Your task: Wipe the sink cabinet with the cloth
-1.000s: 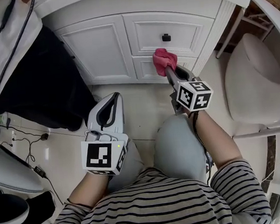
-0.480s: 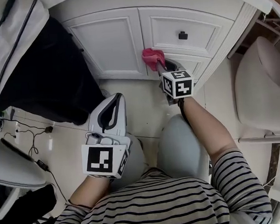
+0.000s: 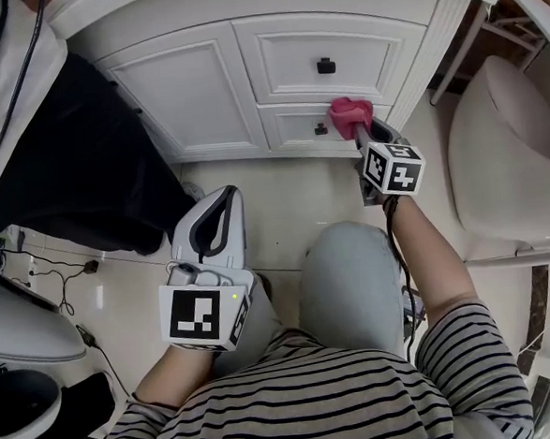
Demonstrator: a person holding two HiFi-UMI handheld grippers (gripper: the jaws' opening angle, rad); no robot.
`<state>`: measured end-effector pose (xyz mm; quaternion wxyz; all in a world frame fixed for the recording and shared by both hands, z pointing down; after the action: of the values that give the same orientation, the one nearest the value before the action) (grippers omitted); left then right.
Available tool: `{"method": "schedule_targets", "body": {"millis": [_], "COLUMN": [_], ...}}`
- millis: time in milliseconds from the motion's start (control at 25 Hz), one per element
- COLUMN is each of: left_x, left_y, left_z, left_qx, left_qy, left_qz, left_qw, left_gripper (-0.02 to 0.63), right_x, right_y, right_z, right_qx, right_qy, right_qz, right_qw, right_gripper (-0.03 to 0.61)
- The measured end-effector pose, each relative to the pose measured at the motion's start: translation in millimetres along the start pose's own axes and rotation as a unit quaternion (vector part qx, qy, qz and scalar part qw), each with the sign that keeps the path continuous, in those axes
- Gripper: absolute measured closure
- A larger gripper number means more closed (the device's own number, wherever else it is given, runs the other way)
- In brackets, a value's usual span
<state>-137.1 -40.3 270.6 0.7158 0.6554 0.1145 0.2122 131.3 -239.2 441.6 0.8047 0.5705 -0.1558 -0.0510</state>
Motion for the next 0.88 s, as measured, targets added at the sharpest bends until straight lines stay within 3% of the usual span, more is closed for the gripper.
{"method": "schedule_targets", "body": {"millis": [320,480,560,720,880], "left_x": [21.7,24.4,24.3,21.1,9.0], "left_y": [-5.0,-6.6,-6.8,-7.5,-5.8], "left_z": [12.5,12.5,10.4,4.2,-5.0], "left_qx": [0.002,0.006,0.008,0.011,0.006], "left_qy": [0.015,0.017,0.016,0.011,-0.004], "left_qz": [0.008,0.006,0.006,0.01,0.006], "left_qw": [0.9999,0.9998,0.9998,0.9998,1.0], "left_gripper": [0.612,0.612,0.612,0.612,0.612], "right_x": [85.8,105.7,95.5,47.6,-7.2], "right_y": [1.8,-1.8,-3.7,8.1,27.9], "right_z": [-36.3,-52.4,-59.0,-51.9,-20.2], "right_qx": [0.016,0.024,0.031,0.025,0.004], "right_qy": [0.082,0.11,0.09,-0.018,-0.098], "right_qz": [0.056,0.078,0.07,0.054,0.046], "right_qw": [0.995,0.991,0.993,0.998,0.994], "right_gripper": [0.511,0.512,0.514,0.514,0.514]}}
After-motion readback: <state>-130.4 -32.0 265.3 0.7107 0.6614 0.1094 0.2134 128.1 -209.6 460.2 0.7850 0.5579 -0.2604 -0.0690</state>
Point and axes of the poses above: the fingertips, and each gripper's own axes: z forward along the fingers, x to its right, y out of its underside, the point moved 7 cm from there along -z, backward along the fingers, and after that the axes turned 4 degrees about y, right-handed, at the moved point
